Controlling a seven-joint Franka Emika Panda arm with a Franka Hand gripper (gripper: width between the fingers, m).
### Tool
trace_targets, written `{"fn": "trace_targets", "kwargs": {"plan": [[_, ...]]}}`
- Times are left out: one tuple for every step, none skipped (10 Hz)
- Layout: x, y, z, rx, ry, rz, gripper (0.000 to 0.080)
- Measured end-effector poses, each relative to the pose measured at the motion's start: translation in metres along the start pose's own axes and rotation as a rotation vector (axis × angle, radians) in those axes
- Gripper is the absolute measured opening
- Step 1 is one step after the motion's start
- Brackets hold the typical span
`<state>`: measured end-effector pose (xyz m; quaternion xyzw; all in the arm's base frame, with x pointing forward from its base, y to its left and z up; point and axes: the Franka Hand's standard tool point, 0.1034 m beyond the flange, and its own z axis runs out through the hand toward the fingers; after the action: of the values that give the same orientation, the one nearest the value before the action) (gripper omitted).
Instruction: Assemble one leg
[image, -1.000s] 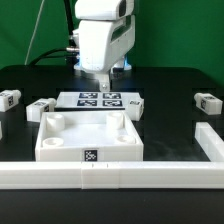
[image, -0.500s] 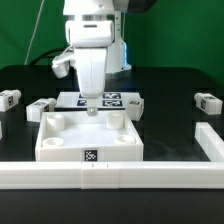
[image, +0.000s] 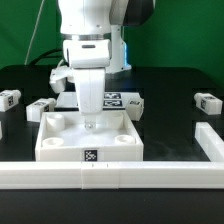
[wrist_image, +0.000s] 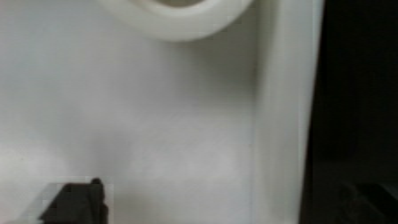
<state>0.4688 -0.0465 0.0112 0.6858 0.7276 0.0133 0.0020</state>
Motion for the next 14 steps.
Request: {"fn": "trace_targets", "kwargs": {"plan": [[0.000,0.000,0.000,0.000,0.000,0.000,0.0551],[0.000,0.000,0.000,0.000,0.000,0.000,0.0415],[0.000,0.000,0.000,0.001,0.000,0.000,0.0415],[0.000,-0.001,0.000,0.001,0.000,0.000,0.0226],[0.000,-0.001,0.000,0.001,0.000,0.000,0.0093],[0.000,-0.001,0.001,0.002,0.000,0.001,0.0093],[0.000,-0.001,0.001,0.002,0.000,0.001,0.0057],[0.000,-0.001,0.001,0.002,0.000,0.001,0.0057],[0.000,-0.001,0.001,0.002,0.000,0.001,0.0057],[0.000,-0.001,0.001,0.002,0.000,0.001,0.0057],[0.000,-0.001,0.001,0.002,0.000,0.001,0.0057],[0.002,-0.001,0.001,0.002,0.001,0.005,0.0057],[0.013,0.001,0.001,0.002,0.005,-0.001,0.0057],[0.030,0.003,0.001,0.001,0.010,-0.009,0.0057]]}}
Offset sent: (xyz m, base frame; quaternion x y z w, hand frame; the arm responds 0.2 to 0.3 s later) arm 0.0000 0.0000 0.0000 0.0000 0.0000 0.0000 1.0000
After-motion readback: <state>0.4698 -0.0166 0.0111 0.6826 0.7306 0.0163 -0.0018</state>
